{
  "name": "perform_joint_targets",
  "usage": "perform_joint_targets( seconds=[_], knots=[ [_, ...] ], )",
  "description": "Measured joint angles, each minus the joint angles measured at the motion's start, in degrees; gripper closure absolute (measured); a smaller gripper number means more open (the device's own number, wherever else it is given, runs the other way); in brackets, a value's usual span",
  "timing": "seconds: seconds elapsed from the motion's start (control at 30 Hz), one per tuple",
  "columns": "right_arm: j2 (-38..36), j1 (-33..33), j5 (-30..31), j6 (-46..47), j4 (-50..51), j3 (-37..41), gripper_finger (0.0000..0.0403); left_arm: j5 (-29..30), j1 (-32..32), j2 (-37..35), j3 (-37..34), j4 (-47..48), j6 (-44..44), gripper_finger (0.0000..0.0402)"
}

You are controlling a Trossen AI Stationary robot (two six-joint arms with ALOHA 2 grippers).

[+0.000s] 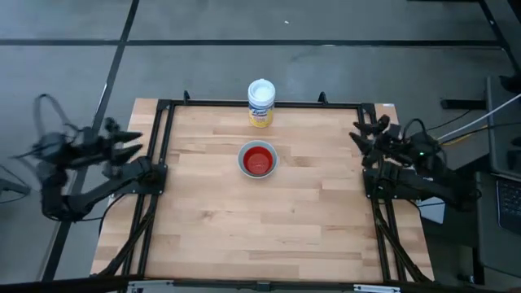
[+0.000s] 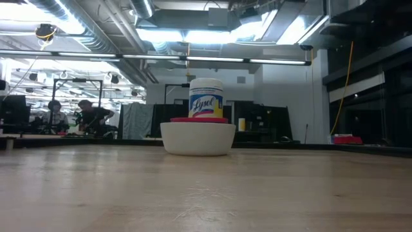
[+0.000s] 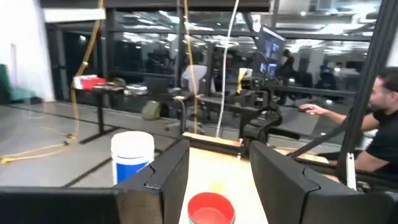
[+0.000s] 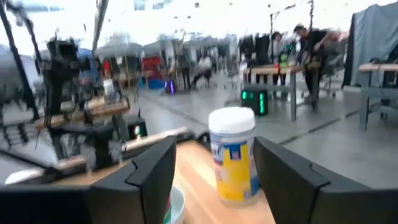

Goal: Nest bowls inside each other
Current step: Return to Home Position

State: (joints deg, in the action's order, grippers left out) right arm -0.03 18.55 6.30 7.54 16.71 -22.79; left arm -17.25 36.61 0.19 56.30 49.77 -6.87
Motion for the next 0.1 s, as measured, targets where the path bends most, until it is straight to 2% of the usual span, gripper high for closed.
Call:
perform_joint_targets(
  seconds=[0.1],
  knots=[
    [-0.03, 0.00, 1.05, 0.91, -7.30, 5.91, 0.0192, -3.19, 0.21, 0.02, -8.36, -7.15, -1.03, 0.0237]
  ],
)
